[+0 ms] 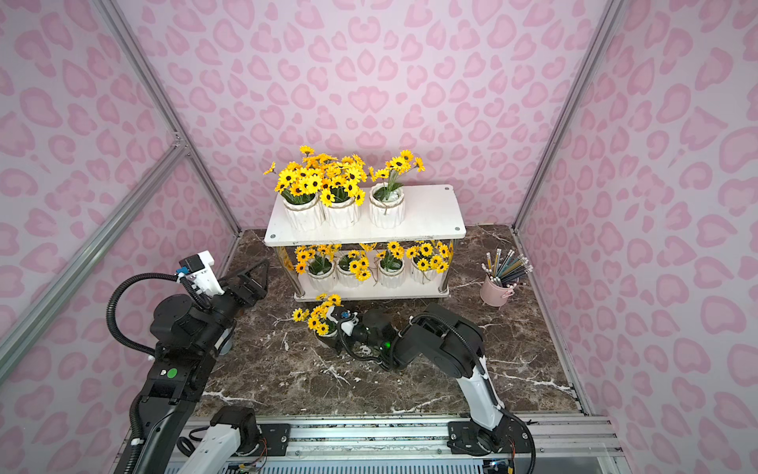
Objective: Take the sunflower pots off the shelves
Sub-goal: Place the sunflower pot at the center of the board.
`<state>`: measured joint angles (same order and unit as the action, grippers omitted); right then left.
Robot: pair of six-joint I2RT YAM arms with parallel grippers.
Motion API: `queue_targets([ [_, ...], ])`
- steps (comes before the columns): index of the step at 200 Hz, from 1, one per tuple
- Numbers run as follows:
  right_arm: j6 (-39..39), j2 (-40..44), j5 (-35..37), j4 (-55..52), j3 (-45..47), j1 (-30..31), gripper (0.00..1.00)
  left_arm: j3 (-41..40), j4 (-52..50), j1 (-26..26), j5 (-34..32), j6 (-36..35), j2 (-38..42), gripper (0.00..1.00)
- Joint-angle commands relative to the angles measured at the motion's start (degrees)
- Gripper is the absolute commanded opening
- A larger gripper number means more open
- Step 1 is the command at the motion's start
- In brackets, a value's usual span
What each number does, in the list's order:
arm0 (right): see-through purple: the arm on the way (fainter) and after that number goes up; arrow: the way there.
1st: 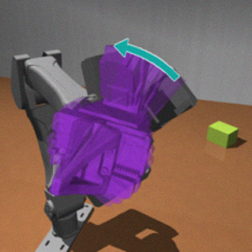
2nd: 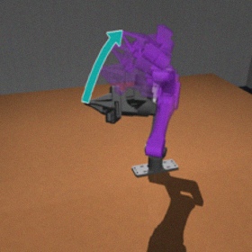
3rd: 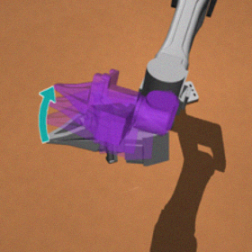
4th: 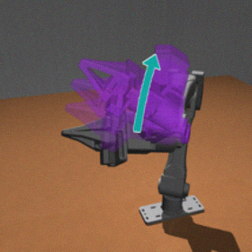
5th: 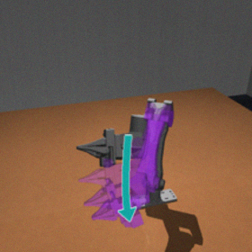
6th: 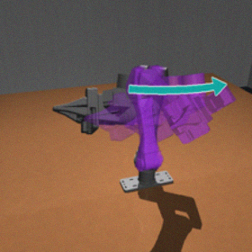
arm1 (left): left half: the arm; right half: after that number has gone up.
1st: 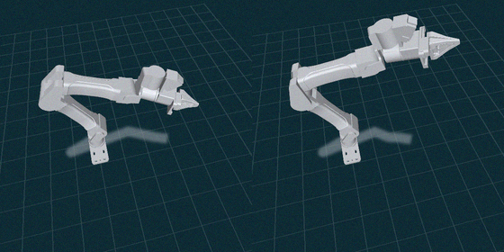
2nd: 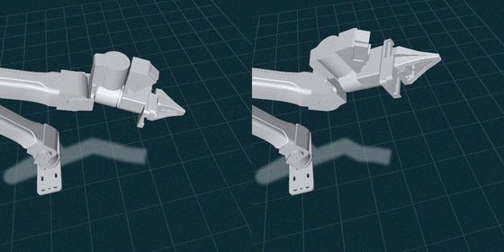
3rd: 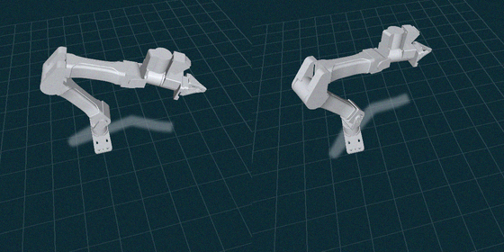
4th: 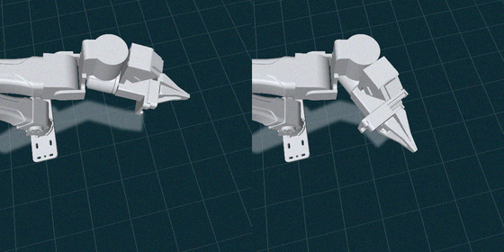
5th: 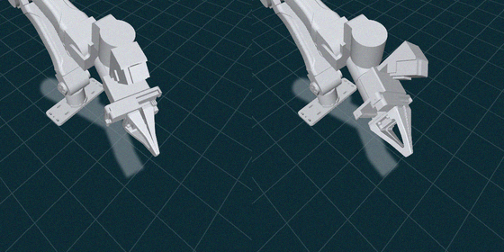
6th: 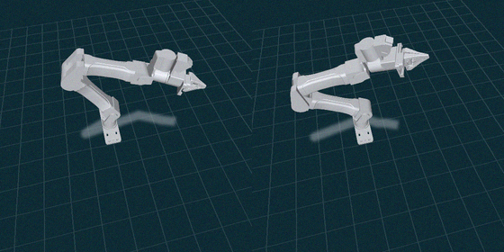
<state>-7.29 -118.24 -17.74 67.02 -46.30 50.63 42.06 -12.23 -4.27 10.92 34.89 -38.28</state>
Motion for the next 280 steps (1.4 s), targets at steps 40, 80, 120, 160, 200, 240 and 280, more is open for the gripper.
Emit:
queue_targets([
  [40,-0.51,3.36,-0.54,-2.75,-0.11,-0.96,0.99,1.15,3.18,0.05,2.08,-0.81,-0.65,0.97],
  [80,-2.10,5.47,0.63,-5.78,1.67,-1.69,0.99,1.53,3.02,-0.02,2.70,-1.40,-0.64,0.97],
  [120,-2.24,9.30,-0.44,-11.20,2.82,-2.47,0.99,2.13,3.44,0.05,3.92,-1.37,-1.45,0.97],
  [160,-2.71,10.32,-1.39,-14.08,3.03,-2.73,0.99,2.24,3.36,0.03,3.94,-1.92,-1.46,0.97],
  [200,-2.83,13.45,-1.55,-19.30,4.32,-3.70,0.99,2.60,2.91,0.00,4.11,-2.26,-1.14,0.97],
  [240,-2.08,16.18,-3.20,-23.55,6.01,-4.75,0.95,2.09,2.71,0.01,4.03,-2.42,-0.48,0.97],
  [280,-1.78,14.55,-4.51,-27.37,4.11,-5.57,0.76,2.21,2.47,0.01,4.11,-2.69,-0.21,0.97],
])
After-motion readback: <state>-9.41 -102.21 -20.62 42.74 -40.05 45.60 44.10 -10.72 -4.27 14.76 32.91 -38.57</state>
